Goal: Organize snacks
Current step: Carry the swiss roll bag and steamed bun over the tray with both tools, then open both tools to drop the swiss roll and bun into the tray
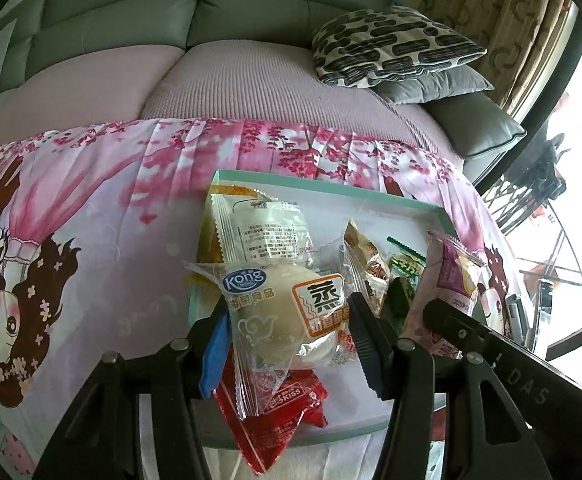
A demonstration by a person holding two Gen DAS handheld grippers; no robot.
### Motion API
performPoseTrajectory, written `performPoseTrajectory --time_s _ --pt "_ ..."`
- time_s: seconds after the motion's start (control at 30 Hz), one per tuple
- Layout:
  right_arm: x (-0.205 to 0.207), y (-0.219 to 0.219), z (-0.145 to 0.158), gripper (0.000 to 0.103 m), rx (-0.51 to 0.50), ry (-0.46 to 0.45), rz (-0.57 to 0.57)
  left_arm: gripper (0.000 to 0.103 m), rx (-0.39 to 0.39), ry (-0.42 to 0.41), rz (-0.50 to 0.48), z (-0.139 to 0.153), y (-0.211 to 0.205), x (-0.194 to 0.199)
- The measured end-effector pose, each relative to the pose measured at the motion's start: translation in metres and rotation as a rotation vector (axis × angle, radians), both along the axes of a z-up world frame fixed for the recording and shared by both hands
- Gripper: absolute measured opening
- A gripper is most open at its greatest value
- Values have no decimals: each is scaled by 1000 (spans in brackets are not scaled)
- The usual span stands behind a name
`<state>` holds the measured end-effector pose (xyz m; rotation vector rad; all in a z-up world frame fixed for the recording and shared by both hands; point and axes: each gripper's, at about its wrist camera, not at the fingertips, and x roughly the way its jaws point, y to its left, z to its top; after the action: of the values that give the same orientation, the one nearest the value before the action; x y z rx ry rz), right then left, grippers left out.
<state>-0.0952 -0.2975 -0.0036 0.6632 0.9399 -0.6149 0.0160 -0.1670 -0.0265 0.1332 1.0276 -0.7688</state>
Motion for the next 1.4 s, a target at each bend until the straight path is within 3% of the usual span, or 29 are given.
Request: performPoseTrajectory --time_s 0.6,0.83,0.97,1.2,1.27,1.4 --pt "3 0 -7 43 5 35 11 59 13 35 9 -14 -6 8" --pt "1 -1 -2 44 -3 28 11 66 7 37 19 -6 -2 7" --pt "-2 -2 2 58 -17 20 2 69 -10 30 32 1 3 8" --pt "-3 -1 7 58 -31 15 4 69 -49 27 73 16 19 12" --pt "-2 0 7 62 -35 21 10 69 -41 16 92 20 24 14" --pt "1 2 5 75 -44 40 28 88 27 -23 137 19 31 20"
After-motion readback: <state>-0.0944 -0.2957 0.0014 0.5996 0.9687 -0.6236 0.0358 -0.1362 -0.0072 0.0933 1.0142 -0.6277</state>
